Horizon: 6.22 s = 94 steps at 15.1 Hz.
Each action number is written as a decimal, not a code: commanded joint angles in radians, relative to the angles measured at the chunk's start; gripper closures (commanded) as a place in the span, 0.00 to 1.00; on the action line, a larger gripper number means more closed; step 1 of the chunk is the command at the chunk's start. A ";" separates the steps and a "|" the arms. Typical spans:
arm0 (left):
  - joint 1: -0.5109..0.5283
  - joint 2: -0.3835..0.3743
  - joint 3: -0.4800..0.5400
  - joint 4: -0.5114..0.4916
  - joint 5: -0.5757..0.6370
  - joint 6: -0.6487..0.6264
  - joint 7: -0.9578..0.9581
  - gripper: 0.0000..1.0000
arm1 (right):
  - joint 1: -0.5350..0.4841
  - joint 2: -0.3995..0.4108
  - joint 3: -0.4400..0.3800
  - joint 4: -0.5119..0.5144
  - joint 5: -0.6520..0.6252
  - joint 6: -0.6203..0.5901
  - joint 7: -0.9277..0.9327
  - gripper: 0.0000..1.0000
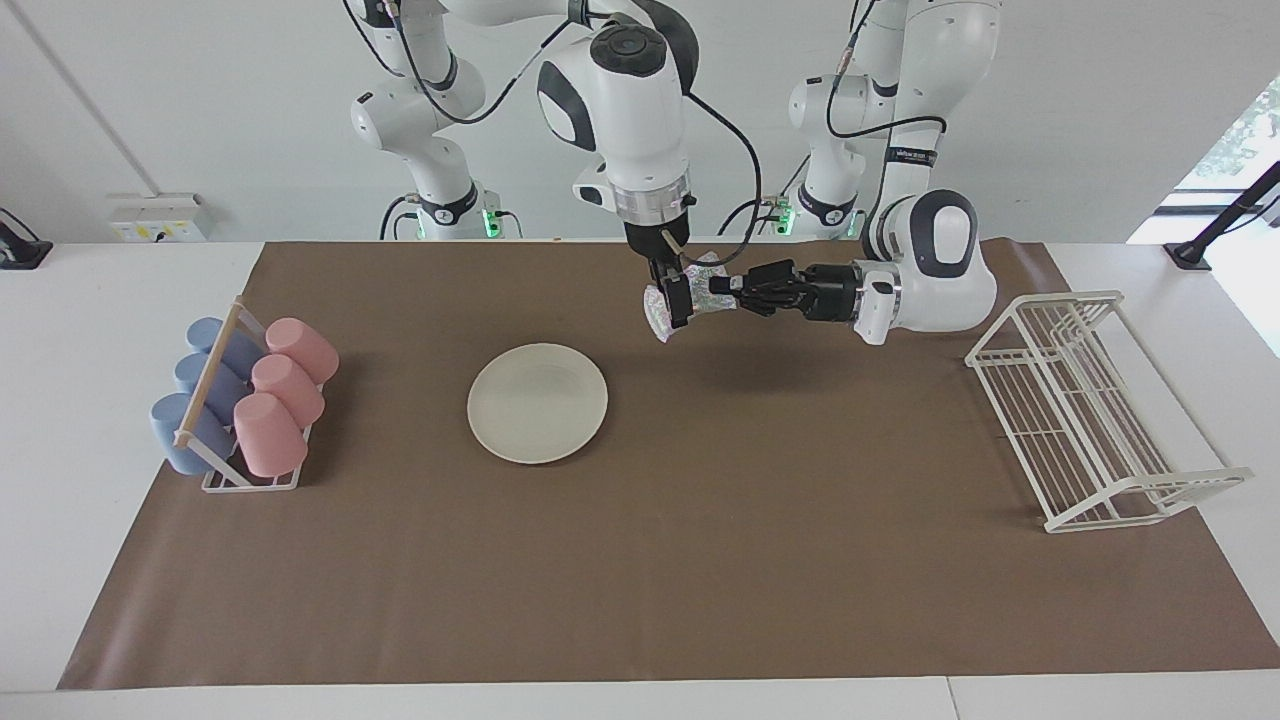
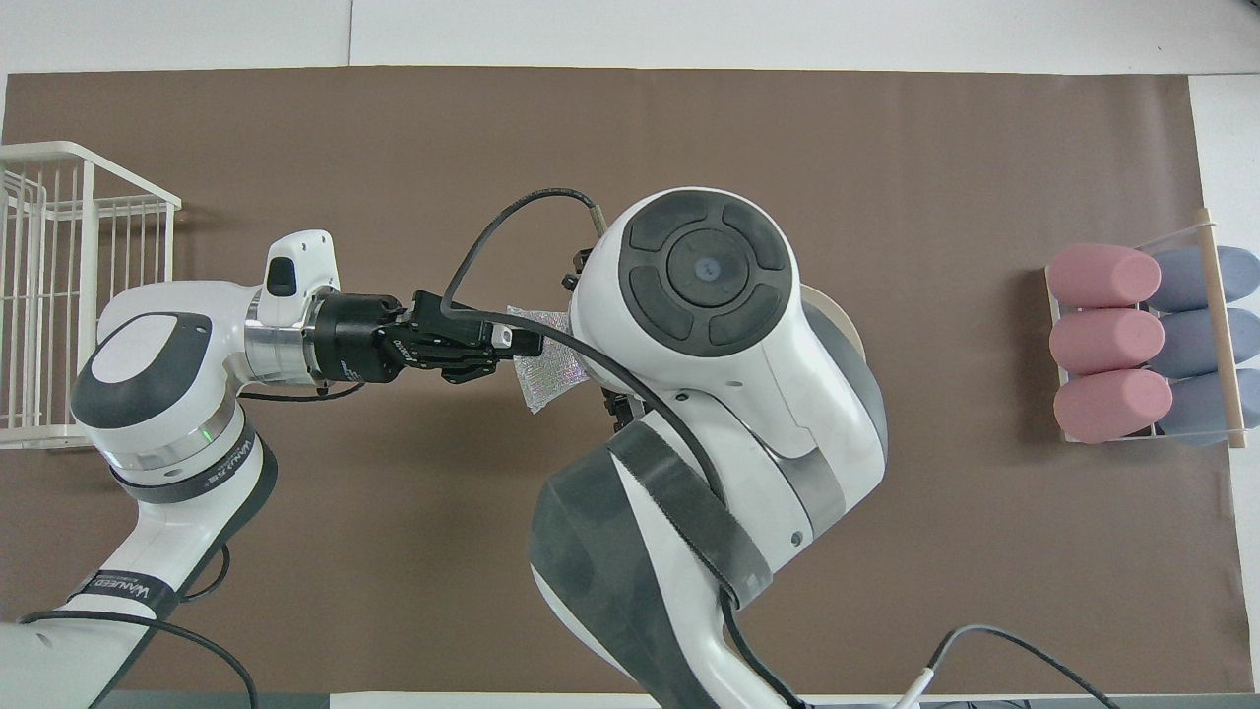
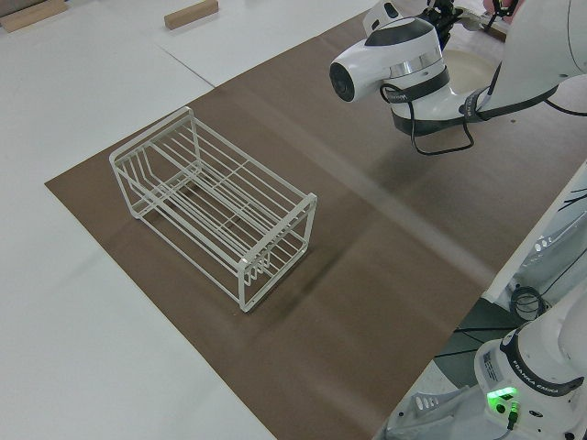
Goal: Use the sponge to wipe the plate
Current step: 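Open the left gripper while the right gripper pulls the scrubber away, then lower the scrubber onto the plate while the left gripper withdraws, then rub the scrubber around the plate surface with the right gripper, then keep rubbing the scrubber across the plate with the right gripper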
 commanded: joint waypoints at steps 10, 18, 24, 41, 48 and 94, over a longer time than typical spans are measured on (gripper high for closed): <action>0.015 -0.019 0.007 -0.025 0.026 -0.027 -0.001 1.00 | -0.018 -0.032 0.003 -0.041 0.065 0.008 0.040 1.00; 0.017 -0.047 0.007 -0.022 0.097 -0.011 -0.056 0.00 | -0.032 -0.034 -0.010 -0.048 0.061 -0.012 0.044 1.00; 0.081 -0.084 0.007 0.043 0.322 -0.014 -0.137 0.00 | -0.191 -0.080 -0.010 -0.211 0.047 0.110 0.007 1.00; 0.109 -0.177 0.006 0.401 1.164 -0.109 -0.464 0.00 | -0.348 -0.204 -0.007 -0.818 -0.027 0.710 -0.134 1.00; 0.098 -0.180 -0.023 0.422 1.532 -0.112 -0.463 0.00 | -0.337 -0.103 -0.005 -0.812 -0.021 0.806 -0.132 1.00; 0.130 -0.207 -0.014 0.521 1.579 -0.135 -0.519 0.00 | -0.186 0.011 0.001 -0.815 0.081 0.999 0.013 1.00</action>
